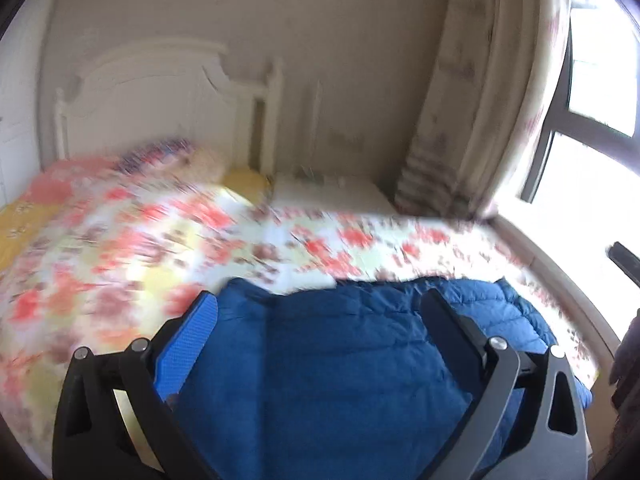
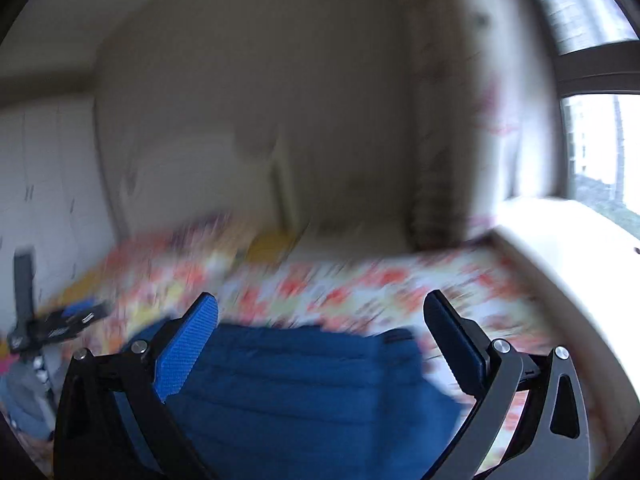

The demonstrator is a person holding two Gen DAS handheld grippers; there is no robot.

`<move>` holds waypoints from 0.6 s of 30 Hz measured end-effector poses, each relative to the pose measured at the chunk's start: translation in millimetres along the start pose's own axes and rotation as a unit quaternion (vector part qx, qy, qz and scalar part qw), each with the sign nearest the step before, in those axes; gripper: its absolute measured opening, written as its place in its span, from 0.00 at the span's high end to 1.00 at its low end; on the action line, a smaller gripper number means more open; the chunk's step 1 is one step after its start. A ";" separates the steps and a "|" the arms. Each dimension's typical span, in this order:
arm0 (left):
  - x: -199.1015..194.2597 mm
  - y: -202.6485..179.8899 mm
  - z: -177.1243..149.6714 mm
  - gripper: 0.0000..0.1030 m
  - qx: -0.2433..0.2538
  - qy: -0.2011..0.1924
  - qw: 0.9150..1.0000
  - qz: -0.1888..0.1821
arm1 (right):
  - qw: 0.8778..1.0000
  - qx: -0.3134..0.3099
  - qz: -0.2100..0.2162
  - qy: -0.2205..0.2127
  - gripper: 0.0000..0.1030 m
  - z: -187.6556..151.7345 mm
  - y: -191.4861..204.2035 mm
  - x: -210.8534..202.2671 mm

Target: Fold large clothes

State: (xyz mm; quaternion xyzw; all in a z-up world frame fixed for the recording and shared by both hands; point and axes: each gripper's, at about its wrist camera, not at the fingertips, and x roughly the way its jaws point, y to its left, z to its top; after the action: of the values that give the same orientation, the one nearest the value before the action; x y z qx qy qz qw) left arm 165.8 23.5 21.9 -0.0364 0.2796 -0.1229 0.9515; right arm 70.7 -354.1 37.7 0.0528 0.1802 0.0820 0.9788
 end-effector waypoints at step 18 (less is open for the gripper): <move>194.1 6.9 -26.6 0.02 -0.013 0.186 0.980 0.074 | 0.963 -0.093 -0.019 0.252 0.21 -73.8 54.2 238.3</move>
State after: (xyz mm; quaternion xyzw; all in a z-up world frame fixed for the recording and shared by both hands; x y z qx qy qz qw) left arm 310.8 -19.2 -102.9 -0.0040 0.4549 -0.0530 0.8889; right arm 255.9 -252.6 -105.7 -0.0643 0.4132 0.0909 0.9038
